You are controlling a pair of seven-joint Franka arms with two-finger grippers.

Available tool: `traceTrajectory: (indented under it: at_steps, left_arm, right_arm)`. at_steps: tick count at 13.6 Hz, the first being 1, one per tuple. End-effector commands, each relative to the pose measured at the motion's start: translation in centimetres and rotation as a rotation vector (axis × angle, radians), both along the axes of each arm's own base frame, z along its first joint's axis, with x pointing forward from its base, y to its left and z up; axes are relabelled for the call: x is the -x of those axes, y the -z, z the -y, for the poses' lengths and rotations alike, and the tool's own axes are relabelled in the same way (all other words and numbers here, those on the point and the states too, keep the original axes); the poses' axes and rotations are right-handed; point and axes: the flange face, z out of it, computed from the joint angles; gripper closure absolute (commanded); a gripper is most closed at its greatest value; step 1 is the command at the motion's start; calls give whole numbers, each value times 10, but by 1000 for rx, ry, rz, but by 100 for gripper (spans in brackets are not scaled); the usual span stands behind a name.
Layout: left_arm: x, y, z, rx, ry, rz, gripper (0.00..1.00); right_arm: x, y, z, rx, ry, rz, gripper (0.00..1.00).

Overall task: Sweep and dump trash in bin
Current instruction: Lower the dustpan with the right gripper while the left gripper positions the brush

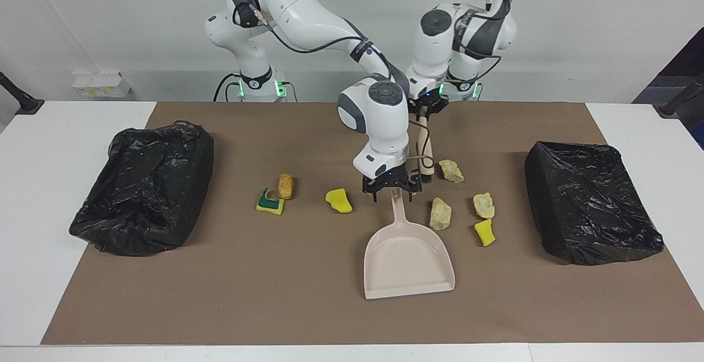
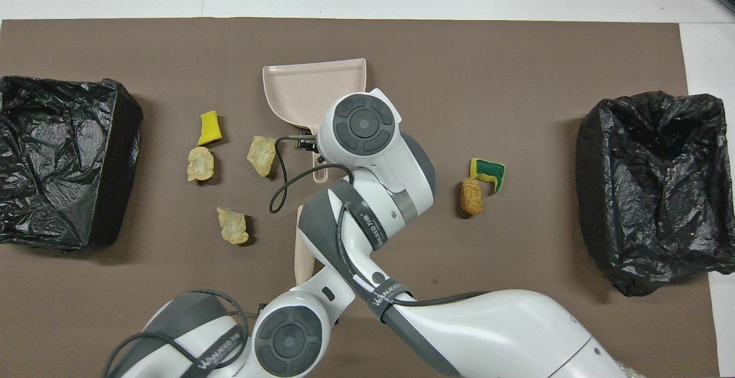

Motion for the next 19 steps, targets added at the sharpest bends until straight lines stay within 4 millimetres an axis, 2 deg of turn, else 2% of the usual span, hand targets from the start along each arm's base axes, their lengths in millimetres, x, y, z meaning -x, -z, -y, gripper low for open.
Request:
traceTrajectory:
  at_steps: [1, 3, 5, 6, 7, 8, 10, 12, 13, 15, 18, 19]
  left_arm:
    - [-27, -2, -38, -32, -20, 25, 100]
    - [-56, 1, -67, -23, -60, 56, 100]
    - [-83, 3, -98, 2, -95, 100, 100]
    - [-93, 3, -111, 9, -87, 112, 100]
    - [-104, 2, -120, 10, -96, 115, 100]
    - [-115, 7, -128, 8, -117, 107, 100]
    - [-123, 26, -135, -2, -131, 81, 100]
    - [-133, 31, -154, 6, -167, 109, 100]
    - [-135, 33, -155, 10, -170, 117, 100]
    - [-143, 46, -170, 11, -202, 117, 100]
    - [-143, 47, -174, 12, -206, 119, 100]
    - [-143, 48, -175, 10, -208, 114, 100]
  right_arm:
    - [-3, 11, -8, 10, 0, 22, 13]
    - [-3, 17, -10, 20, -6, 24, 27]
    - [-2, 16, -11, 31, -19, 30, 50]
    - [-3, 17, -9, 50, -36, 37, 91]
    - [-1, 13, -11, 68, -55, 51, 100]
    - [0, 11, -13, 68, -57, 55, 100]
    - [-4, -6, -5, 54, -43, 59, 100]
    - [-8, -24, 2, 34, -30, 76, 100]
    - [-13, -34, 13, 32, -19, 85, 100]
    - [-8, -47, 19, 44, -88, 94, 100]
    - [-6, -63, 46, 116, -264, 75, 100]
    - [-8, -70, 61, 150, -335, 53, 100]
